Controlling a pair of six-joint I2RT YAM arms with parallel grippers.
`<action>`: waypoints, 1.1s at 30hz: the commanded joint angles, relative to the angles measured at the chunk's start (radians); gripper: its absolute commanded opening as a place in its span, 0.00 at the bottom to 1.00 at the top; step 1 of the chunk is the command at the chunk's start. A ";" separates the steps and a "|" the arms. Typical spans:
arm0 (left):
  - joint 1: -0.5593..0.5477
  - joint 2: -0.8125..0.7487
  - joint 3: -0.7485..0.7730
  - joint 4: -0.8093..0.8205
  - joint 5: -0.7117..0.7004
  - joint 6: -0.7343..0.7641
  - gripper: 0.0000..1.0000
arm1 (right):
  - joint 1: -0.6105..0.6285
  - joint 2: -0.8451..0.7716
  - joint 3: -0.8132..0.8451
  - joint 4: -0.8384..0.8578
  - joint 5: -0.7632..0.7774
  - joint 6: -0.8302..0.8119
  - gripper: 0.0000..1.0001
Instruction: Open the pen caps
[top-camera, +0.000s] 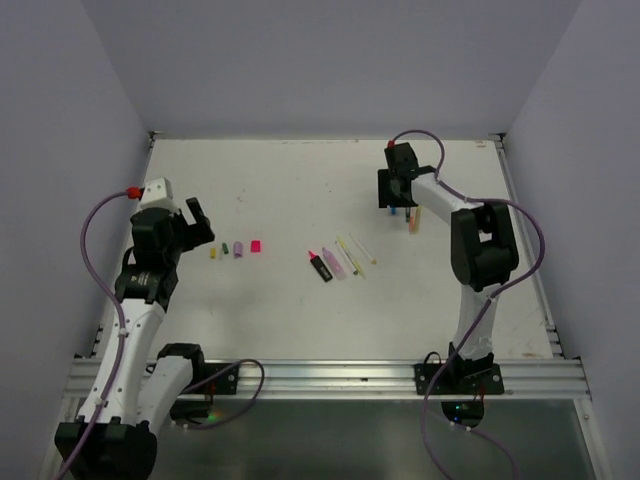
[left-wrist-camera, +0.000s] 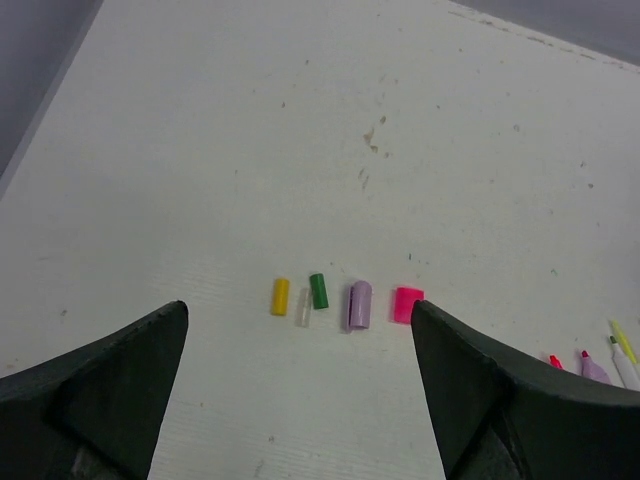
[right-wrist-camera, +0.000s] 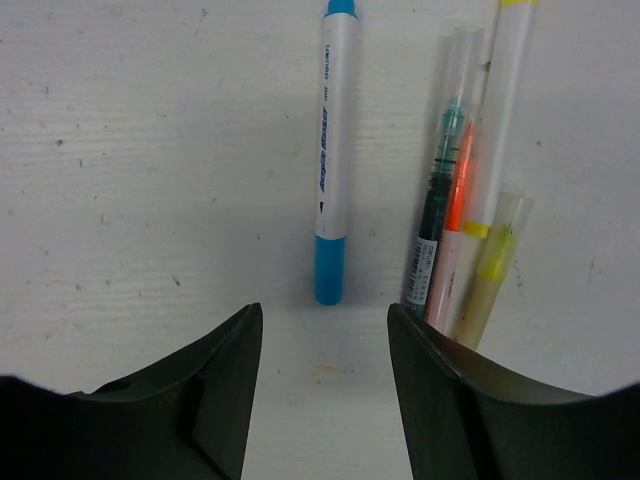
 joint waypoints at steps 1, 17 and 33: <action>0.004 -0.061 -0.066 0.092 0.001 -0.005 0.96 | -0.017 0.028 0.100 -0.032 0.003 0.037 0.56; -0.016 -0.049 -0.099 0.134 0.039 0.021 0.94 | -0.023 0.154 0.137 -0.046 -0.029 0.091 0.45; -0.016 -0.045 -0.100 0.142 0.048 0.023 0.93 | 0.052 0.160 0.124 0.025 -0.218 0.149 0.41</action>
